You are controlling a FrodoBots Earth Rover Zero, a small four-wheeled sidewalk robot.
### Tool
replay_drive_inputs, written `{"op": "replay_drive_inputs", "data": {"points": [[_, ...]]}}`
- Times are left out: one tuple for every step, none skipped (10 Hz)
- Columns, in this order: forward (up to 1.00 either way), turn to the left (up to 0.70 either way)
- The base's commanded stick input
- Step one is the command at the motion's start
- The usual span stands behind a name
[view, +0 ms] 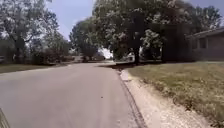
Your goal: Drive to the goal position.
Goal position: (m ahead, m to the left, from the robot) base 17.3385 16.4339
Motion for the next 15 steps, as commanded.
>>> {"op": "replay_drive_inputs", "data": {"points": [[0.67, 0.0], [0.67, 0.0], [0.68, 0.0], [0.69, 0.0], [0.69, 0.0], [0.7, 0.0], [0.7, 0.0], [0.7, 0.0], [0.7, 0.0], [0.7, 0.0], [0.7, 0.0], [0.7, 0.0], [0.7, 0.0], [0.7, 0.0], [0.7, 0.0]]}}
